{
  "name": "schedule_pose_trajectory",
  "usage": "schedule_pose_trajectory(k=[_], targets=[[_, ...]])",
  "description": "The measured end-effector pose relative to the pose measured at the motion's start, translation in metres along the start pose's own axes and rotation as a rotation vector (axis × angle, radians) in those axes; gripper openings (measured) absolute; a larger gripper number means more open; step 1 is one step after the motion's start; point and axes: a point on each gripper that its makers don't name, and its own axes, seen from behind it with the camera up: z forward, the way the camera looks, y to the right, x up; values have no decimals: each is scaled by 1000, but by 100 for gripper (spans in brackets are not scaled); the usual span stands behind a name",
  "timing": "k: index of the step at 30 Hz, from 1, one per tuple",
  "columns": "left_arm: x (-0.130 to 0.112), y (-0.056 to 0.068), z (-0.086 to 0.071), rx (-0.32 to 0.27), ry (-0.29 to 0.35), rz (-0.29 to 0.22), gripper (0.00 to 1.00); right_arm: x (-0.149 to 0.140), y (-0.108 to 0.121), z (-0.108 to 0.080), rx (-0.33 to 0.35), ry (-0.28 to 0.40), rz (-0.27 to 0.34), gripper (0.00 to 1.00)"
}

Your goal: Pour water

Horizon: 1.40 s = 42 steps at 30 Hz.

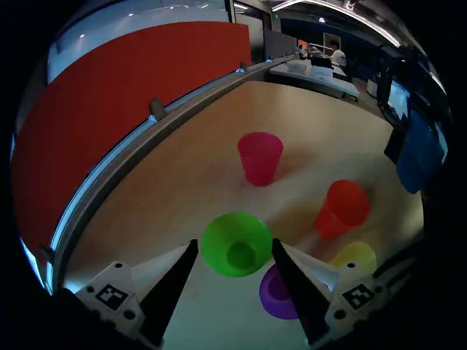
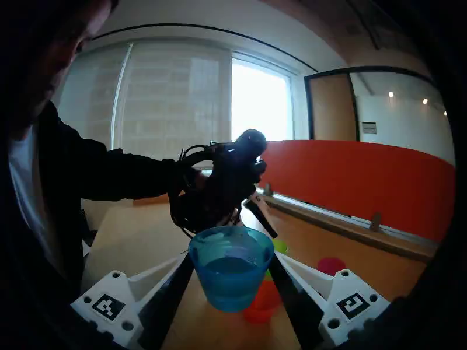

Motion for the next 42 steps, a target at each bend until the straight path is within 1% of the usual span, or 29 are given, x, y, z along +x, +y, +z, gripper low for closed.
schedule_pose_trajectory(k=[5, 20, 29, 33, 35, 38, 42], targets=[[-2, 1, 5, -3, -16, 3, 94, -1, 0, -1, 0, 2, 1, 90], [-5, 2, 17, 1, -32, 7, 94, -5, 6, -4, -10, 3, 7, 90], [-9, 3, 19, 1, -47, 7, 94, -6, 7, -3, -11, 3, 9, 90], [-11, 3, 20, 6, -54, 19, 93, -6, 7, -3, -11, 3, 9, 90], [-10, 3, 20, 9, -50, 22, 92, -6, 7, -3, -12, 4, 7, 90], [-9, 5, 21, 2, -47, 14, 91, -7, 8, -3, -13, 5, 8, 90], [-9, 4, 20, 5, -39, 2, 90, -7, 8, -4, -15, 6, 11, 90]])
